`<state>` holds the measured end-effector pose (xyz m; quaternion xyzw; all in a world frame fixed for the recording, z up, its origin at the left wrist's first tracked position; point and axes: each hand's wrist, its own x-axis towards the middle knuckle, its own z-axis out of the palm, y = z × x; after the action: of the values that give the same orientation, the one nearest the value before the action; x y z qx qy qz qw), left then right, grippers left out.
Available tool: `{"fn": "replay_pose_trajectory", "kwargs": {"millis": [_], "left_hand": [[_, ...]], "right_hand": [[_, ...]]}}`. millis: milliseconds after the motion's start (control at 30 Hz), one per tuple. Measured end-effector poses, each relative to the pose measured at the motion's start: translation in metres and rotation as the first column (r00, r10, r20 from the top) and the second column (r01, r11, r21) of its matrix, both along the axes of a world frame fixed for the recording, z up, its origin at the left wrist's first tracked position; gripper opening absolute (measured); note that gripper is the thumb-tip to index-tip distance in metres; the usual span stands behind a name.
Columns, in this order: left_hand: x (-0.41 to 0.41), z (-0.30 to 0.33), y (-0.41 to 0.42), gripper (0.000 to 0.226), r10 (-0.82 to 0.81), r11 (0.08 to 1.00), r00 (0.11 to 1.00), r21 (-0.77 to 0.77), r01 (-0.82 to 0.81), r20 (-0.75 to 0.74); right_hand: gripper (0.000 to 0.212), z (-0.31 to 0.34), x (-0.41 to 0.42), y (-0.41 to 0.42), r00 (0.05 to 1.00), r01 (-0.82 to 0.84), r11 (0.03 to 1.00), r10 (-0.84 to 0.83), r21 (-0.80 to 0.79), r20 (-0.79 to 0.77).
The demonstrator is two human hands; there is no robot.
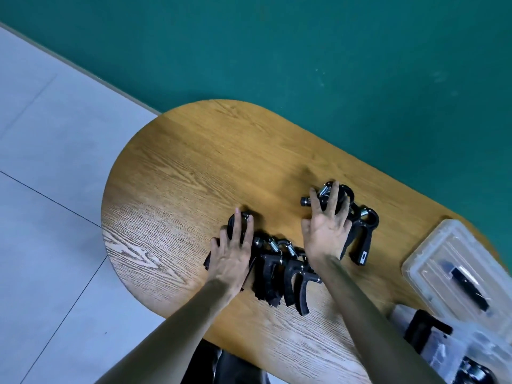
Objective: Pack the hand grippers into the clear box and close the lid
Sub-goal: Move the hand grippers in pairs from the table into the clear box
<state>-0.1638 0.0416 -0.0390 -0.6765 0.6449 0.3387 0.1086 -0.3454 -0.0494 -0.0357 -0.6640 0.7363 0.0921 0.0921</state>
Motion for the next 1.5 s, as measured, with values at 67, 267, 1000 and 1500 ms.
{"fn": "replay_pose_trajectory", "kwargs": {"millis": [67,267,1000,1500], "left_hand": [[-0.005,0.01,-0.006,0.115,-0.002,1.0,1.0,-0.027,0.003,0.007],[-0.037,0.049,-0.02,0.108,-0.009,0.983,0.999,-0.185,0.016,0.039],[-0.259,0.149,0.086,0.091,-0.098,0.902,0.995,-0.422,0.092,0.006],[-0.4,0.138,0.185,0.09,-0.358,0.834,0.931,-0.422,0.354,0.074]], "right_hand": [[0.077,0.013,-0.003,0.01,1.0,-0.009,1.0,0.009,0.001,0.018],[0.08,0.055,-0.02,0.05,0.999,0.025,0.998,-0.023,-0.055,0.03],[0.07,0.148,-0.191,0.209,0.967,0.234,0.946,-0.203,-0.225,0.152],[0.075,0.14,-0.347,0.336,0.864,0.499,0.844,-0.466,-0.196,0.19]]}}
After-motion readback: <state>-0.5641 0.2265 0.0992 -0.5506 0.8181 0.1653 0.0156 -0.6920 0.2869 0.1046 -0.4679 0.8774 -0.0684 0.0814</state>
